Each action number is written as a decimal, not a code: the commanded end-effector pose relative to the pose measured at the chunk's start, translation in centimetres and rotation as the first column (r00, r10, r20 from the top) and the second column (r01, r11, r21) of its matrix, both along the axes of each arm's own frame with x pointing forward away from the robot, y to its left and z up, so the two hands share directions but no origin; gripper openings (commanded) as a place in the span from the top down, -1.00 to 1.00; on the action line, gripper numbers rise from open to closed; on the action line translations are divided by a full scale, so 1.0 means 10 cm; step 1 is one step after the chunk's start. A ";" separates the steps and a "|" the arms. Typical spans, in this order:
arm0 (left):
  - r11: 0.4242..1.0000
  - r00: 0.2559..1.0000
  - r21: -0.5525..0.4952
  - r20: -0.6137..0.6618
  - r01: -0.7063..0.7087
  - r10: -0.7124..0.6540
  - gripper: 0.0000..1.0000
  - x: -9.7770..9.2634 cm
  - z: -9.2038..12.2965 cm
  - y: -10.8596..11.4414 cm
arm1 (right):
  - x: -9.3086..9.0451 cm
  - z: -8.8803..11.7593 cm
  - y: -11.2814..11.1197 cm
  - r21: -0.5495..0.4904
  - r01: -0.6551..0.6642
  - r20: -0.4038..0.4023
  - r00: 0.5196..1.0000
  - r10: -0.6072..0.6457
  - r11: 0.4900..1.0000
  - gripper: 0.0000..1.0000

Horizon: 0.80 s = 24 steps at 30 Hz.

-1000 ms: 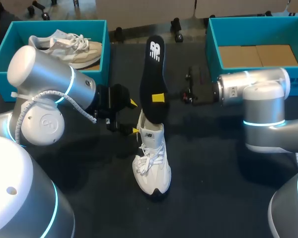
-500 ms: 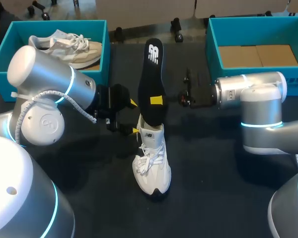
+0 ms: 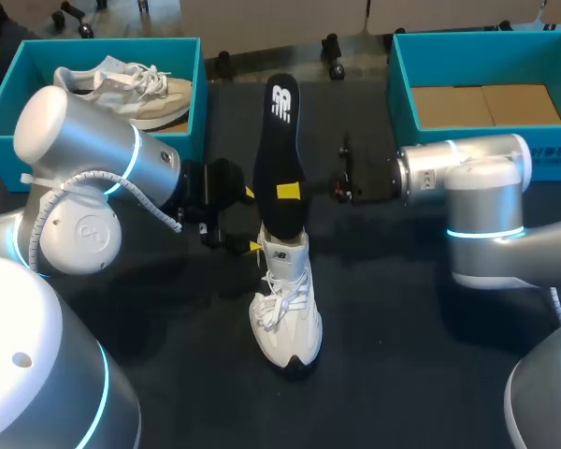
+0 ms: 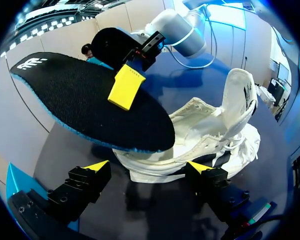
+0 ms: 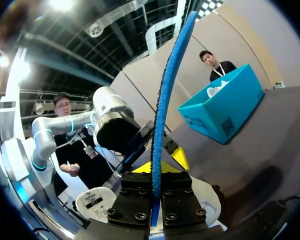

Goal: Take the shoe out of the shoebox, open the shoe tongue, remove and reinsert the insole, then place the shoe into the shoebox

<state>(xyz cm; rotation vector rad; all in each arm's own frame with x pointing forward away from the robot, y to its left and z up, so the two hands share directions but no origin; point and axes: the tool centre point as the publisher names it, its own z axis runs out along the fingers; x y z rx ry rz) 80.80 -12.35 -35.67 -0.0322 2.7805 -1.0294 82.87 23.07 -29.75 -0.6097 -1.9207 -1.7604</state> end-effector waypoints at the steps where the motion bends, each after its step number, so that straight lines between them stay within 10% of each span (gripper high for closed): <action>1: 1.000 1.000 0.001 0.002 -0.002 0.002 -1.00 0.00 -0.01 -0.01 | 0.01 0.00 0.04 -0.010 -0.002 0.010 1.000 0.002 1.000 1.00; 24: 1.000 1.000 0.001 0.002 -0.002 0.002 -1.00 0.00 -0.01 -0.01 | -0.10 -0.13 0.08 -0.100 0.046 0.079 0.996 -0.038 0.994 1.00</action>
